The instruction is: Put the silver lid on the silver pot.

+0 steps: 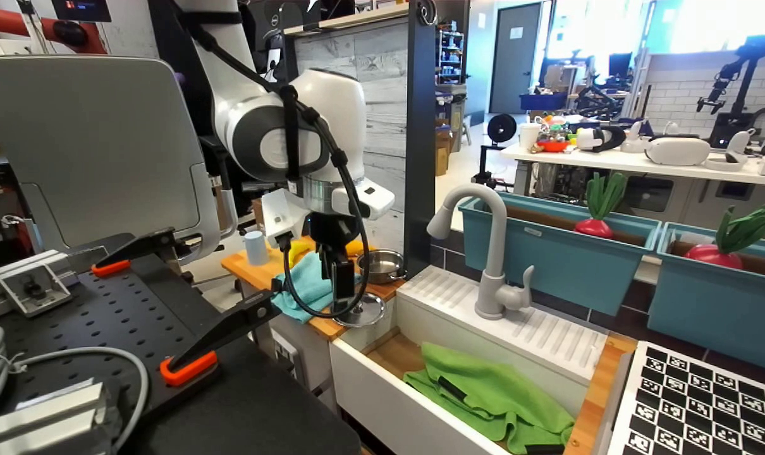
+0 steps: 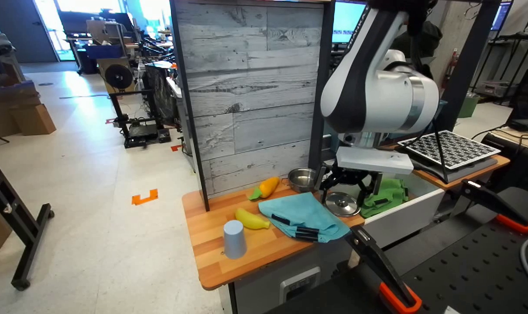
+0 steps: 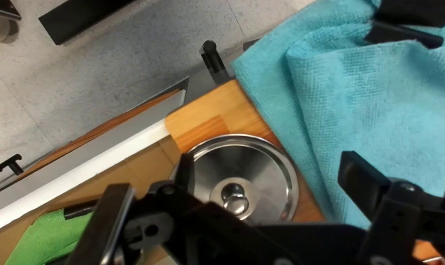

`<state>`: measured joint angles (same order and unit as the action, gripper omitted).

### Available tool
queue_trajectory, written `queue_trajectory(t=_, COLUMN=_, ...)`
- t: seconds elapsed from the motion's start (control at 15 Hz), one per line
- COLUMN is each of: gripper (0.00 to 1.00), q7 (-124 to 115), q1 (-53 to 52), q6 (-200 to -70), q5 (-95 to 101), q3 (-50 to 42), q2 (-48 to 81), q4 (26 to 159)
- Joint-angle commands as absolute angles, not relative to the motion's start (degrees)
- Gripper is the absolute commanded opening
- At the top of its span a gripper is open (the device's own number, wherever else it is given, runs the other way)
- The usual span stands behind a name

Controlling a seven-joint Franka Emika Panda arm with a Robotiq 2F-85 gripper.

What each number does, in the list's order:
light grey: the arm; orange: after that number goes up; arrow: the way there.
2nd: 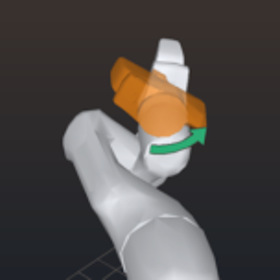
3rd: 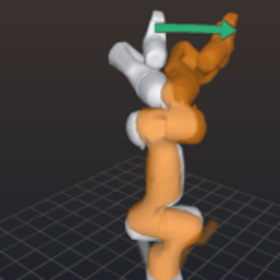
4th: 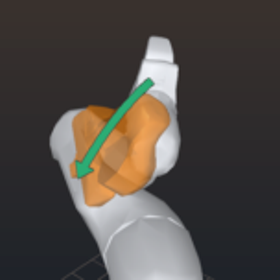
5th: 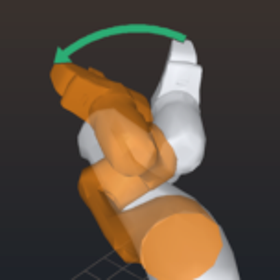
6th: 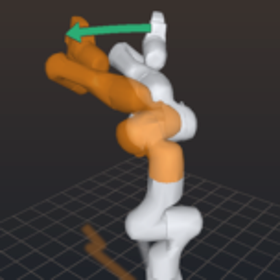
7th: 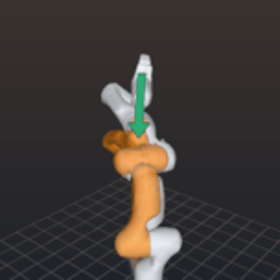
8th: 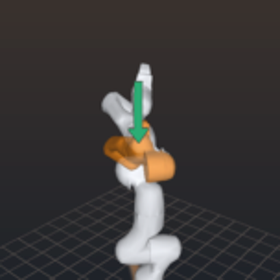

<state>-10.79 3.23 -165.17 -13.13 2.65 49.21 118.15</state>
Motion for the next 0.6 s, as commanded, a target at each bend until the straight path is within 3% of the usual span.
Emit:
queue_trajectory(t=0.0, gripper=1.0, q7=-11.6, q1=4.3, q6=-163.8, q5=-14.2, q3=2.7, q2=52.0, q4=113.8)
queue_trajectory(t=0.53, gripper=1.0, q7=-12.8, q1=5.2, q6=-164.3, q5=-14.4, q3=2.4, q2=52.8, q4=112.1)
